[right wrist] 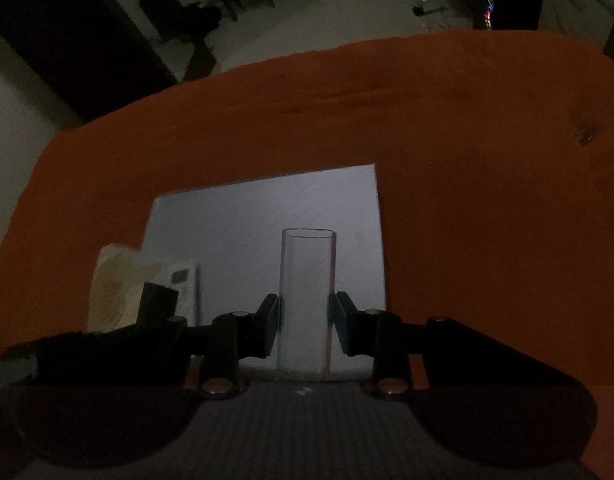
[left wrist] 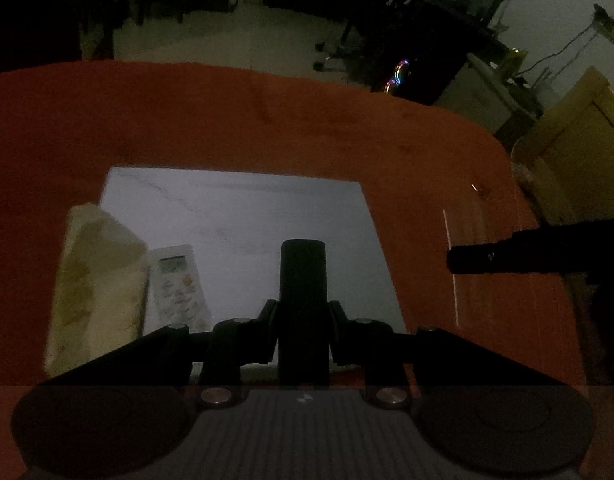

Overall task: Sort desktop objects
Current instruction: 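Carry the black stick with the left tool while the right tool carries the tube into the box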

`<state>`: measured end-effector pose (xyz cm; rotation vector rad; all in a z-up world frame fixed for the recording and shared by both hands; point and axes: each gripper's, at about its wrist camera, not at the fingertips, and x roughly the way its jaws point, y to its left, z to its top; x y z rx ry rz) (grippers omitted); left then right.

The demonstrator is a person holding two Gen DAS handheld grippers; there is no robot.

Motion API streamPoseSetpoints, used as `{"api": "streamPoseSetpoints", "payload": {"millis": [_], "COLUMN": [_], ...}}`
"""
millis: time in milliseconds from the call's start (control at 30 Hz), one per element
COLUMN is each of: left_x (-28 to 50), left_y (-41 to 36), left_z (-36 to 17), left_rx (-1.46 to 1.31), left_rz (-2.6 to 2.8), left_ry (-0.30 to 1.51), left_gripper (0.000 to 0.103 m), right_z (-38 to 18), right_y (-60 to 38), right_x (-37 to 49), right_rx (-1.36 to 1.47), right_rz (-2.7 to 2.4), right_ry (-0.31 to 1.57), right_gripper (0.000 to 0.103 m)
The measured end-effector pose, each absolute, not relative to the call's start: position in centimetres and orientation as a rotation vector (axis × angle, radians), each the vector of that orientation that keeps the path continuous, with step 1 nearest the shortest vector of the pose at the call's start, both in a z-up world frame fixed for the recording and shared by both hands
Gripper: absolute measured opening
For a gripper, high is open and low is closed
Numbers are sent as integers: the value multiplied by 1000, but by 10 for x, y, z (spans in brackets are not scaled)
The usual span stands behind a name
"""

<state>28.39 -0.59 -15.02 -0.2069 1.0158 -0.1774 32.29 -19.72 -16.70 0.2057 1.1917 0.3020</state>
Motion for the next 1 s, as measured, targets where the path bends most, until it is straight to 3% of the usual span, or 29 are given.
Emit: {"api": "streamPoseSetpoints", "payload": {"millis": [333, 700, 1000], "left_x": [181, 135, 147], "left_y": [11, 16, 24], "left_z": [-129, -174, -220], "left_rx": [-159, -164, -162], "left_rz": [-194, -184, -92], "left_ry": [996, 1116, 1175], "left_gripper": [21, 21, 21], "right_z": [-155, -227, -277], "right_y": [-167, -133, -111], "right_x": [231, 159, 152], "right_rx": [256, 172, 56], "right_rz": [500, 532, 488], "right_ry": [1238, 1406, 1444], "right_gripper": [33, 33, 33]}}
